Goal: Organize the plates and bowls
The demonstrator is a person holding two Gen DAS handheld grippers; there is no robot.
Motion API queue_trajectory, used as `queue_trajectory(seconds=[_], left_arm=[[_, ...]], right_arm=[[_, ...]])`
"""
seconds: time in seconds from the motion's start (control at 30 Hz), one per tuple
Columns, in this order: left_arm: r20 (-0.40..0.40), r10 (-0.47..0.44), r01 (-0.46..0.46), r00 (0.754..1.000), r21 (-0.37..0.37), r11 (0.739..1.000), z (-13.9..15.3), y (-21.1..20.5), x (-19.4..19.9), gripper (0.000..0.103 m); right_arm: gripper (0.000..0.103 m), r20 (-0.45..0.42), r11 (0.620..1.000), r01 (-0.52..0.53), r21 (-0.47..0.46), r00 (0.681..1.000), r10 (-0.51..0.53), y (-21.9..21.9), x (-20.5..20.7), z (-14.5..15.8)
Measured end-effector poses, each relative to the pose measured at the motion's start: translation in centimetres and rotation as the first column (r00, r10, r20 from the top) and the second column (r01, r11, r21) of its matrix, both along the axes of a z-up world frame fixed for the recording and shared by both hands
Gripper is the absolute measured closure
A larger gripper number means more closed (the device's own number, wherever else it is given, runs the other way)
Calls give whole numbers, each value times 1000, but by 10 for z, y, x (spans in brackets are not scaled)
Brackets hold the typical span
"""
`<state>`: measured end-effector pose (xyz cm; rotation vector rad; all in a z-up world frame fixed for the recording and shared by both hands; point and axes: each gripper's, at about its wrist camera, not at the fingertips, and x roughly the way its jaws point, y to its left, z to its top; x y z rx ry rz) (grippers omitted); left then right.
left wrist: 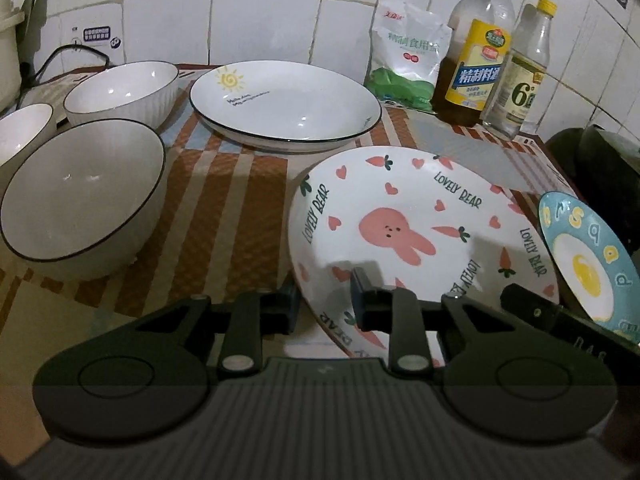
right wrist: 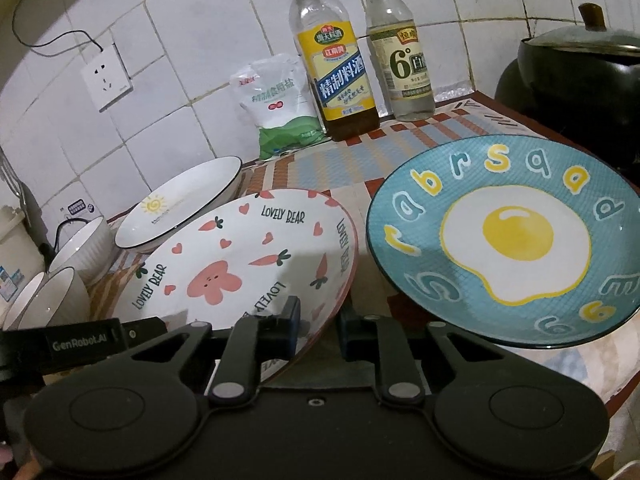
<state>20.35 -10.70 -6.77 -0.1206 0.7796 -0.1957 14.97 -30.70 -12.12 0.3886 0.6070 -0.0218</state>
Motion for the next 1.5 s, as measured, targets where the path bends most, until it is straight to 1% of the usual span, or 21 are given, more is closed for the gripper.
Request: queue_trajectory(seconds=[0.2,0.4,0.8,0.93,1.03,1.1,1.13,1.17,1.2,1.23,1.27,1.3,1.33,1.37,1.43,1.5], left_arm=[[32,-19,17,999,35,999,3,3,-6,82],[44,-9,7,999,52,999,4,14,-15,82],[24,4,-5,1000,60,998,8,42,-26,82],[0,2,-2,1000,38,999,6,48,-24,82],[0,5,-5,1000,50,999,6,46,-22,81],[-2,10,-10,1000,55,998,5,46,-22,81],[-5,10,-10,1000,57,998,6,46,-23,80],[-7,8,-8,1000,64,998,7,45,-23,80],[-5,9,-8,1000,75,997,9,45,-24,79],[5,13,-13,1000,84,996,12,46,-27,77],[16,19,-20,1000,91,996,16,47,-29,66],[34,20,-23,999,99,995,20,47,-33,52],[51,14,-19,999,108,994,25,47,-36,46],[62,7,-14,998,118,993,29,47,-40,38],[84,-6,-5,996,130,991,38,48,-48,36],[107,-30,15,994,137,990,49,47,-58,31]], right_arm=[[80,-5,1000,-1,-4,1000,1,7,-1,3],[80,-8,1000,-27,-11,1000,27,19,-4,2],[81,-13,998,-63,-17,998,63,44,-9,4],[81,-15,997,-57,-46,998,56,50,-10,5],[80,-26,996,-73,-52,997,71,49,-9,4],[78,-34,993,-97,-62,995,95,49,-8,5],[75,-36,992,-109,-65,994,107,50,-7,5],[68,-38,990,-114,-83,993,111,51,-8,5],[61,-42,987,-109,-121,994,105,55,-8,7],[45,-43,981,-101,-167,995,95,58,-11,9],[35,-32,974,-89,-206,996,84,60,-14,12],[34,-16,971,-82,-224,997,80,60,-19,16],[34,-5,971,-81,-227,997,82,58,-22,21],[34,-2,971,-83,-223,996,85,56,-25,25],[34,0,973,-74,-217,997,76,50,-32,35],[34,13,976,-64,-208,998,69,42,-42,44]])
